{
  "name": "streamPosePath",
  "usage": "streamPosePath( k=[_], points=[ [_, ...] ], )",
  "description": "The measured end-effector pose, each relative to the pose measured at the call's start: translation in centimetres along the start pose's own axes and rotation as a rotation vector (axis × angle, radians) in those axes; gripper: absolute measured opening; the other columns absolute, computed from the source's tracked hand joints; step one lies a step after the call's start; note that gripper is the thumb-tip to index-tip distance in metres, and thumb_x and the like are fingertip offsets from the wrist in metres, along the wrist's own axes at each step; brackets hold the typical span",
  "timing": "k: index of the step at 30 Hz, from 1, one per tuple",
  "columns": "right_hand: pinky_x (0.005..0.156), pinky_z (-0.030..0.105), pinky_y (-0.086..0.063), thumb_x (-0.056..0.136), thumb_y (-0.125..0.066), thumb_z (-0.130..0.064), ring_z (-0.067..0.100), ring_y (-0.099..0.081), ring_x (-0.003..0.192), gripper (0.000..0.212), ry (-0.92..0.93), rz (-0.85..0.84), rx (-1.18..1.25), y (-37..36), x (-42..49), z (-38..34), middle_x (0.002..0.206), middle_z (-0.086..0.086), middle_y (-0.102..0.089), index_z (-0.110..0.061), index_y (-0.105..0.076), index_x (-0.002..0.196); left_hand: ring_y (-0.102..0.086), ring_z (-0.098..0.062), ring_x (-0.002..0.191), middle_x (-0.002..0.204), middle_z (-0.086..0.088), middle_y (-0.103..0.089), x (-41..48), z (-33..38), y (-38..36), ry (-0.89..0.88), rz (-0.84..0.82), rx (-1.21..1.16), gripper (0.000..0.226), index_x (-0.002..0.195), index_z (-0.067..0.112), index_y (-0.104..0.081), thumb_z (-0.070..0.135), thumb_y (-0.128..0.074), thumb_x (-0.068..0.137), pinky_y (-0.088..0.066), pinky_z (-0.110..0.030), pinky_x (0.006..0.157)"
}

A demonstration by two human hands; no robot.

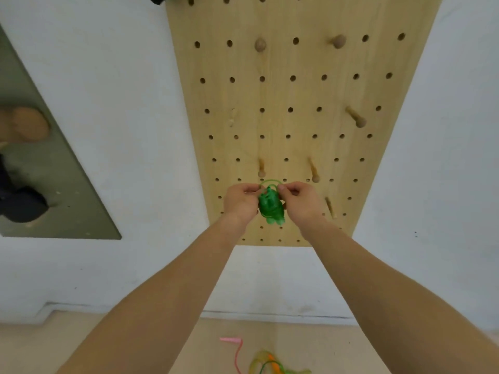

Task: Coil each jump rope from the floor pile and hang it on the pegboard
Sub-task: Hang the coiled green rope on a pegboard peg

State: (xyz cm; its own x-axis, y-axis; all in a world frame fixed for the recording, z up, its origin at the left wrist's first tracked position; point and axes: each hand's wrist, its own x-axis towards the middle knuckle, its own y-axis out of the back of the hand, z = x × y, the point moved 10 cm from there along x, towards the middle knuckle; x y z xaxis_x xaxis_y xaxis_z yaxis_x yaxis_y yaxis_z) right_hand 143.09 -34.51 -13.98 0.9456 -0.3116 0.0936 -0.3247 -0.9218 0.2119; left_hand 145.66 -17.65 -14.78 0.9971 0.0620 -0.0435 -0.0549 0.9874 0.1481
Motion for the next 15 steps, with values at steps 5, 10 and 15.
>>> streamPosePath(
  k=[5, 10, 15],
  points=[
    [0.084, 0.043, -0.057, 0.097, -0.061, -0.03, 0.023, -0.069, 0.089, 0.018, -0.053, 0.041, 0.041, -1.0, 4.1, 1.6, 0.088, 0.001, -0.073, -0.017, -0.07, 0.089, -0.068, -0.023, 0.1, 0.108, -0.006, -0.072, 4.5, -0.9, -1.1, 0.011, 0.049, -0.009, 0.017, 0.109, 0.014, -0.073, 0.016, -0.062, 0.096, -0.056, -0.039, 0.093],
    [0.079, 0.037, -0.056, 0.098, -0.059, -0.031, 0.021, -0.066, 0.086, 0.021, -0.06, 0.023, -0.034, -2.2, 9.4, 3.6, 0.087, 0.003, -0.071, -0.014, -0.07, 0.093, -0.068, -0.014, 0.089, 0.094, 0.002, -0.072, 8.7, -2.4, -2.3, 0.021, 0.177, -0.045, 0.018, 0.106, 0.014, -0.075, 0.025, -0.07, 0.092, -0.056, -0.031, 0.084],
    [0.063, 0.025, -0.046, 0.1, -0.057, -0.031, 0.013, -0.063, 0.078, 0.025, -0.084, -0.009, -0.028, -4.6, 12.7, 6.3, 0.085, 0.001, -0.069, -0.01, -0.07, 0.099, -0.063, -0.007, 0.076, 0.079, 0.007, -0.066, 10.7, -4.7, -2.0, 0.041, 0.328, -0.095, 0.013, 0.1, 0.011, -0.077, 0.017, -0.067, 0.094, -0.05, -0.025, 0.071]
  ],
)
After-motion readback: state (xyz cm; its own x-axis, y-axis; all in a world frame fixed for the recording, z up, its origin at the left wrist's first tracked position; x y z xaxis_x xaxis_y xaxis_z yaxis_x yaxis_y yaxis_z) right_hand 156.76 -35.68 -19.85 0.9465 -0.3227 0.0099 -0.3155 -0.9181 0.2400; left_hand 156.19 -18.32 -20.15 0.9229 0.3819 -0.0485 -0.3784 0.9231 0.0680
